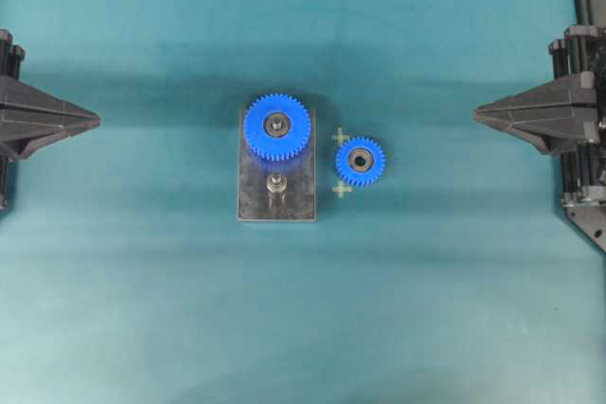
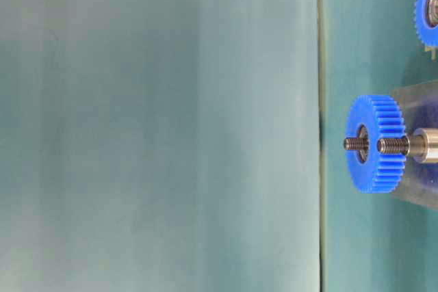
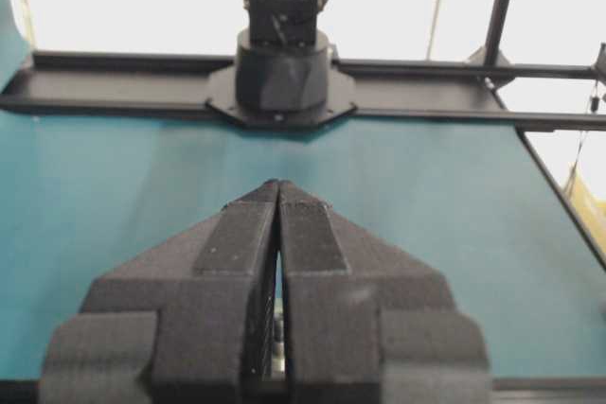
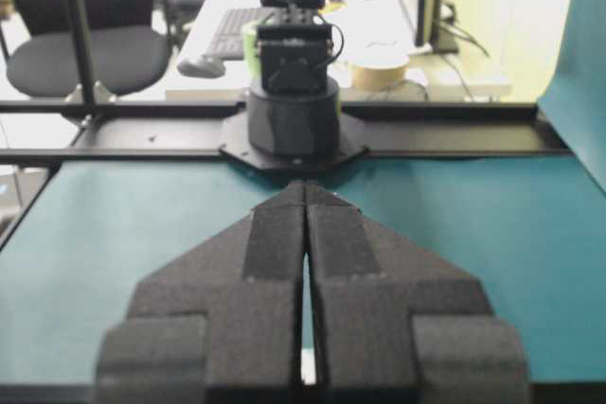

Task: Fit the small gear onto the shaft.
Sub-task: 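Move the right gripper toward the small blue gear beside the plate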

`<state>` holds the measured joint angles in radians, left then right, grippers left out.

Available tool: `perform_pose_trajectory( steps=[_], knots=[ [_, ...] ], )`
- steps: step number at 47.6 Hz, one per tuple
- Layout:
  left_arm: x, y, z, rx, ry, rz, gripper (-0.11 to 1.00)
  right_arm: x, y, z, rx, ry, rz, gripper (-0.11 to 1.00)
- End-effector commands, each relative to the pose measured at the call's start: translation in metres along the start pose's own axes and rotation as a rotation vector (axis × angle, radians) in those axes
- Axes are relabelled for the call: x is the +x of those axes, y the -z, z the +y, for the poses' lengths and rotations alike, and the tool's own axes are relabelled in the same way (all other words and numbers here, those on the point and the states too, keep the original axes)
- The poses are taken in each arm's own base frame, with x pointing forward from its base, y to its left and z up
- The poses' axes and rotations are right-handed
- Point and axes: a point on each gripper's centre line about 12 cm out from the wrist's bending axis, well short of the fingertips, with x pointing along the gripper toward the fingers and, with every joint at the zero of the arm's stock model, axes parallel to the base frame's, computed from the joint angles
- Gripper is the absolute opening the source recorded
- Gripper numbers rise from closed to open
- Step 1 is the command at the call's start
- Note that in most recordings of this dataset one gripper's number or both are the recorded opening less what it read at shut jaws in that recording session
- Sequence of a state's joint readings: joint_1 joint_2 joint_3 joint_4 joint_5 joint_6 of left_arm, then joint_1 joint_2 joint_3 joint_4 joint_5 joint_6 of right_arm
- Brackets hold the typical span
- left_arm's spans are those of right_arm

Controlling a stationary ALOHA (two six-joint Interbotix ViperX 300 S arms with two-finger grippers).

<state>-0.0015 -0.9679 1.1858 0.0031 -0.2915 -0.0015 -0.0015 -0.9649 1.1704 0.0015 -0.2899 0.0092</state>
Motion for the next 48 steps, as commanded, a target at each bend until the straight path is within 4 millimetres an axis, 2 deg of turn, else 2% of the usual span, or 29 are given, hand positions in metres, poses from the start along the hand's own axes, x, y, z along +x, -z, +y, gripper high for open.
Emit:
perform_pose_trajectory(
  steps=[1,7,18,25,31,35,44,48],
  knots=[
    [0.005,-0.006,0.0,-0.035,-0.002,-0.009,0.0,0.002,0.006,0.0,0.033,0.003,0.026,0.01],
    [0.008,-0.009,0.001,-0.047,-0.003,-0.009,0.0,0.004,0.014,-0.005,0.254,0.058,0.169,-0.01],
    [0.014,0.009,-0.001,-0.051,0.0,0.15,0.0,0.003,0.041,-0.008,0.29,0.092,0.515,-0.01],
    [0.016,0.012,-0.001,-0.049,0.0,0.241,0.0,0.012,0.06,-0.014,0.325,0.14,0.725,-0.01],
    [0.016,0.017,-0.002,-0.04,0.005,0.318,0.0,0.027,0.076,-0.016,0.315,0.152,0.901,-0.01],
    [0.017,0.019,-0.004,-0.033,0.014,0.345,0.0,0.044,0.082,-0.017,0.316,0.155,0.988,-0.01],
    [0.021,0.032,-0.005,-0.019,0.018,0.419,0.0,0.075,0.097,-0.021,0.315,0.16,1.095,-0.01],
    [0.025,0.039,-0.005,-0.019,0.016,0.46,0.0,0.086,0.106,-0.024,0.307,0.164,1.128,0.05]
  ],
)
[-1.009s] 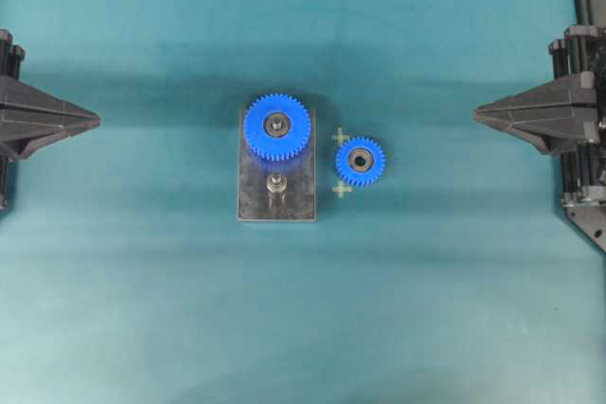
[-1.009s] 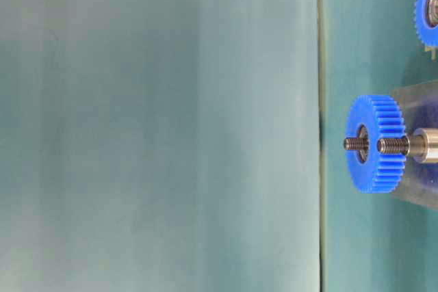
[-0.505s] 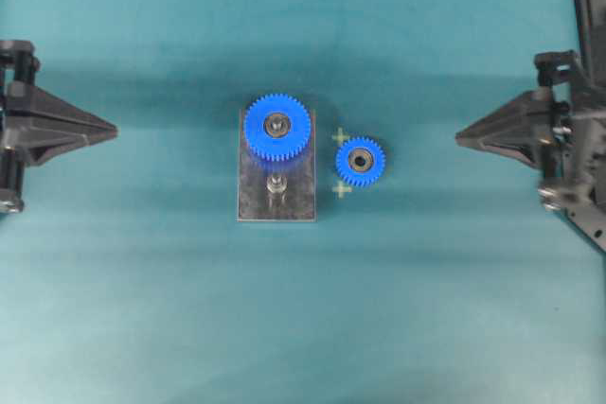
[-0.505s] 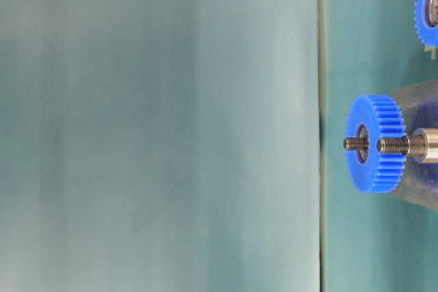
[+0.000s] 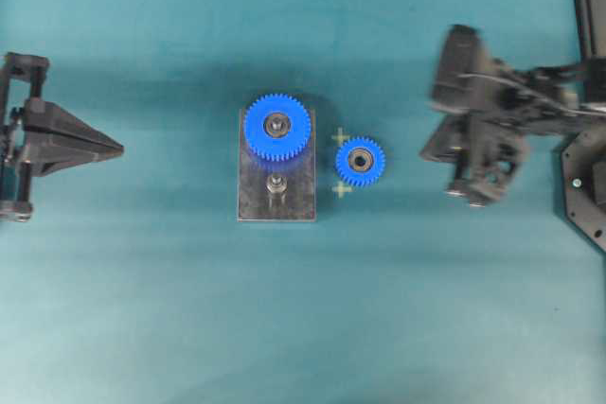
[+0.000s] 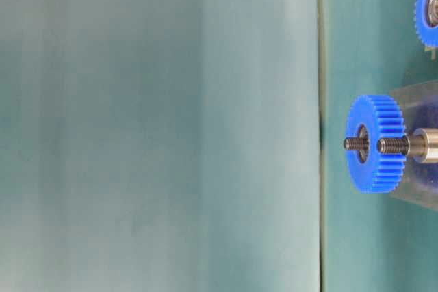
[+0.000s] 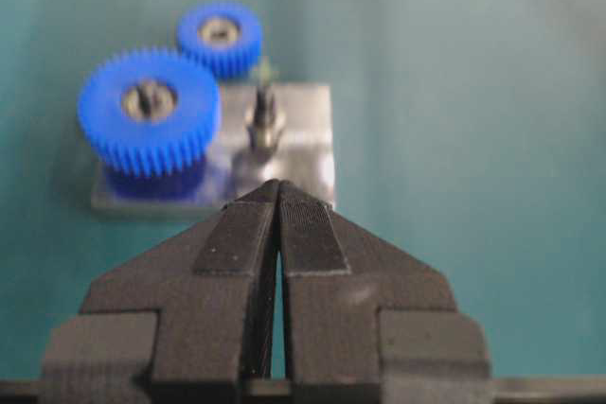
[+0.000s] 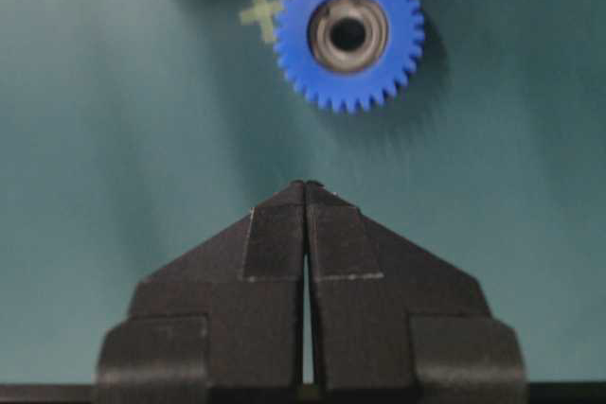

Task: Fit the small gear onto the shaft.
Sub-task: 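Move the right gripper toward the small blue gear beside the plate, then lower the right gripper and grip the small blue gear's bearing hub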

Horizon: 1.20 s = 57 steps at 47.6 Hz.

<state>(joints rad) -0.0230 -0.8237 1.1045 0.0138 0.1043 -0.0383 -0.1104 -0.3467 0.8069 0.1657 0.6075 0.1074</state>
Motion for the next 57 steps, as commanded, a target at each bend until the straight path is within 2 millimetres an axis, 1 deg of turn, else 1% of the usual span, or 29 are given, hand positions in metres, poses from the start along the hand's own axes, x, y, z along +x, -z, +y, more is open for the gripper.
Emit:
perform_pose_trajectory(
  steps=[1,5,8,10,14,16,17,22,30,38,43,46,57],
  knots=[
    [0.006,-0.007,0.0,0.004,0.001,0.011,0.0,0.007,-0.015,0.0,-0.005,0.008,0.001,0.08],
    [0.009,-0.008,-0.001,0.006,0.002,0.018,0.0,0.019,-0.021,-0.005,0.01,0.023,0.026,0.25],
    [0.01,-0.008,-0.001,0.005,0.001,0.02,0.0,0.026,-0.025,-0.009,0.023,0.031,0.04,0.42],
    [0.01,-0.008,-0.001,0.007,0.002,0.02,0.0,0.031,-0.027,-0.01,0.025,0.036,0.054,0.57],
    [0.009,-0.008,-0.001,0.005,0.001,0.018,0.0,0.038,-0.032,-0.013,0.032,0.043,0.061,0.81],
    [0.009,-0.009,-0.001,0.007,0.001,0.017,0.0,0.043,-0.035,-0.016,0.037,0.048,0.065,0.9],
    [0.009,-0.008,-0.001,0.007,0.001,0.017,0.0,0.044,-0.036,-0.017,0.039,0.051,0.065,0.91],
    [0.009,-0.008,-0.001,0.005,0.001,0.017,0.0,0.056,-0.038,-0.023,0.048,0.064,0.087,0.85],
    [0.009,-0.006,-0.001,0.006,0.002,0.02,0.0,0.076,-0.038,-0.027,0.055,0.075,0.14,0.86],
    [0.009,-0.005,-0.001,0.007,0.002,0.025,0.0,0.09,-0.042,-0.028,0.056,0.08,0.158,0.86],
    [0.009,-0.005,0.0,0.005,0.0,0.026,0.0,0.095,-0.043,-0.031,0.04,0.096,0.173,0.86],
    [0.009,-0.004,0.0,0.005,0.0,0.028,0.0,0.099,-0.04,-0.034,0.017,0.115,0.195,0.86],
    [0.009,-0.003,0.0,0.005,0.0,0.029,0.0,0.102,-0.035,-0.037,0.0,0.133,0.234,0.85]
  ],
)
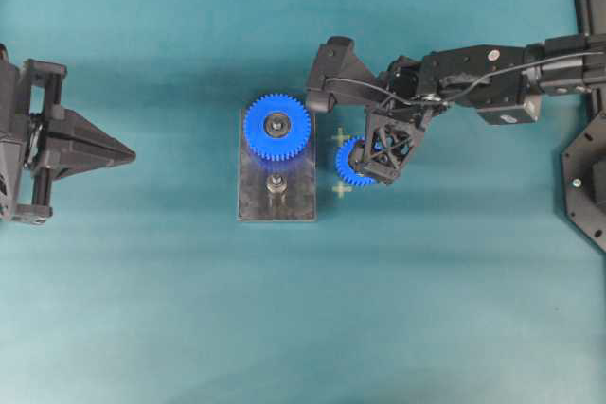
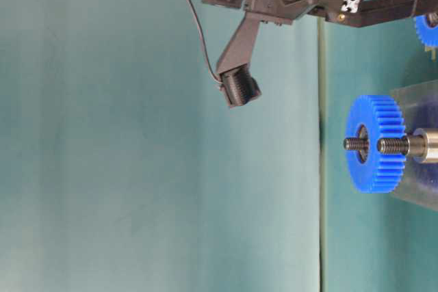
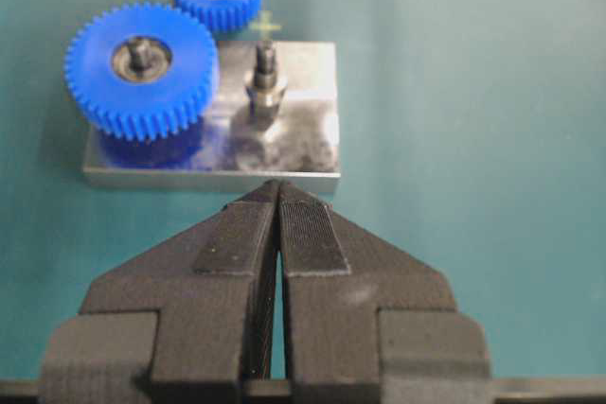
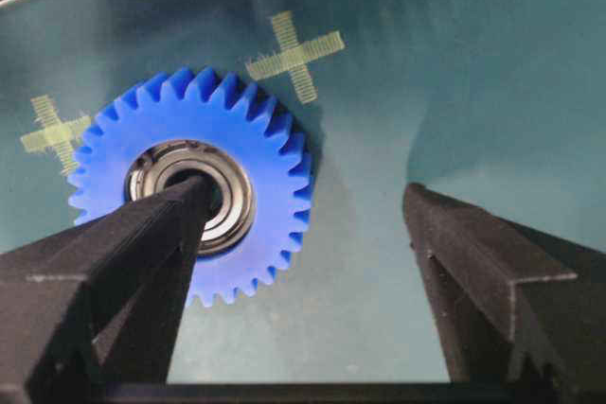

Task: Fit the small gear onto the shaft.
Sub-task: 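Lower the right gripper and grip the small blue gear's bearing hub, then lift the small gear and carry it over the empty shaft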

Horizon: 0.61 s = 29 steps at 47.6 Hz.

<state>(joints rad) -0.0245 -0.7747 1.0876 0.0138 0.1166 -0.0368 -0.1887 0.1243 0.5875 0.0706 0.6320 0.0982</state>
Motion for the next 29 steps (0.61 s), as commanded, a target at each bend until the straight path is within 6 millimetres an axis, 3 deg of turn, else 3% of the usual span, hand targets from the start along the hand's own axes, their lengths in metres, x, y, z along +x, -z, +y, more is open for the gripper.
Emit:
perform_pose_trajectory(
  steps=[1,13,17,25,29],
  knots=[
    [-0.0005,-0.0056,-0.0001,0.003,0.0,-0.017,0.0,-0.0051,-0.0055,0.0002,-0.003,0.0,-0.02,0.85],
    [0.0011,-0.0043,-0.0001,0.002,0.0,-0.012,0.0,-0.0015,-0.0064,0.0019,-0.006,0.0,-0.008,0.81],
    [0.0011,-0.0044,0.0003,0.001,-0.001,-0.012,0.0,-0.0021,-0.0082,0.0022,-0.009,0.0,-0.011,0.72],
    [0.0007,-0.0061,0.0006,-0.001,-0.003,-0.018,0.0,-0.0022,-0.0065,0.0042,-0.017,-0.001,-0.002,0.35],
    [0.0002,-0.0053,0.0006,-0.003,-0.003,-0.018,0.0,-0.0035,-0.0062,0.0065,-0.021,-0.002,0.0,0.34]
  ],
)
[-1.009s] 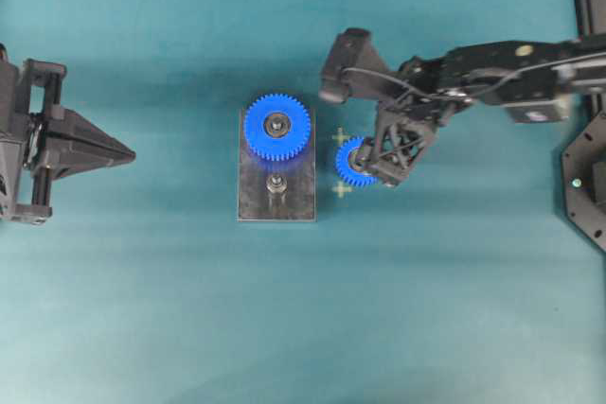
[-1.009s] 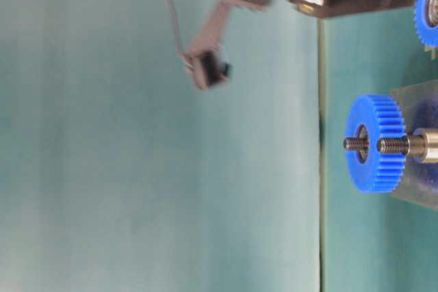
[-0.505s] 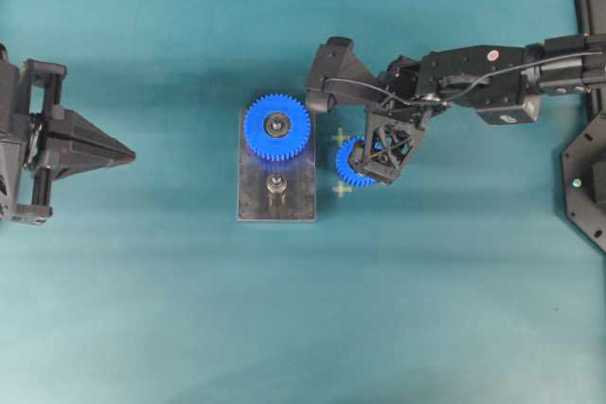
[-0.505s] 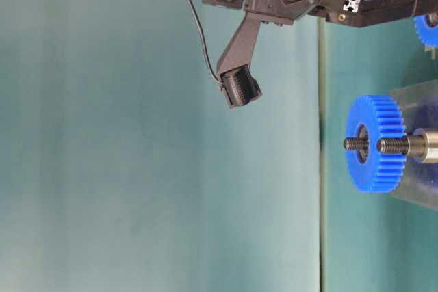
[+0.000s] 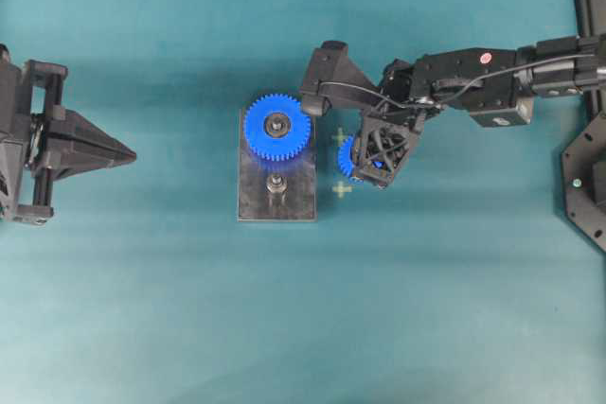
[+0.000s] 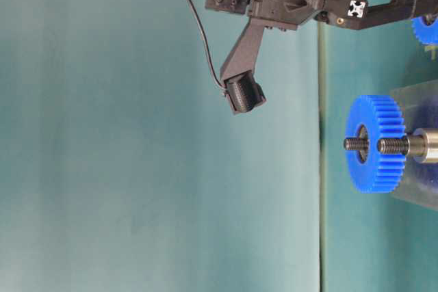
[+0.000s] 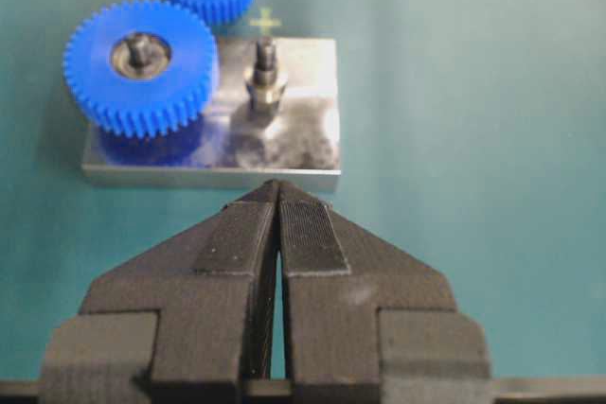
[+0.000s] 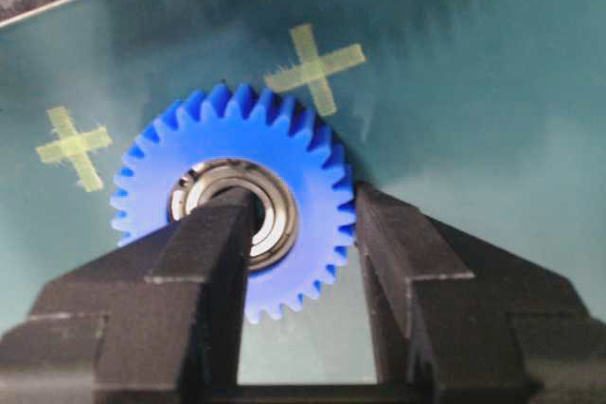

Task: Fit the small gear onto the shaft.
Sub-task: 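Lift the small gear and carry it over the empty shaft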

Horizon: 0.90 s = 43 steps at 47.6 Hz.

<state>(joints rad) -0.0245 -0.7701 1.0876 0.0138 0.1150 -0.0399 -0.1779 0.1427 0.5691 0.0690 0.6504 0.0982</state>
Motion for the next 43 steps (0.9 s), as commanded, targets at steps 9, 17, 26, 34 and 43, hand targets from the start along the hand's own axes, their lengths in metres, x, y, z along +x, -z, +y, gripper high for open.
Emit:
perform_pose_trajectory(
  steps=[9,17,26,34,43],
  knots=[
    [-0.001,-0.009,0.001,-0.002,-0.004,-0.031,0.0,-0.029,-0.016,0.017,-0.026,-0.026,-0.077,0.34],
    [-0.002,-0.011,0.003,-0.005,-0.01,-0.036,0.0,-0.057,-0.03,0.031,-0.044,-0.048,-0.077,0.34],
    [-0.002,-0.011,0.003,-0.009,-0.012,-0.037,0.0,-0.08,-0.047,0.047,-0.081,-0.056,-0.035,0.34],
    [-0.002,-0.013,0.003,-0.013,-0.012,-0.04,0.0,-0.089,-0.068,0.062,-0.108,-0.069,-0.065,0.34],
    [-0.003,-0.017,0.003,-0.015,-0.011,-0.053,0.0,-0.087,-0.085,0.072,-0.126,-0.077,-0.086,0.34]
  ],
)
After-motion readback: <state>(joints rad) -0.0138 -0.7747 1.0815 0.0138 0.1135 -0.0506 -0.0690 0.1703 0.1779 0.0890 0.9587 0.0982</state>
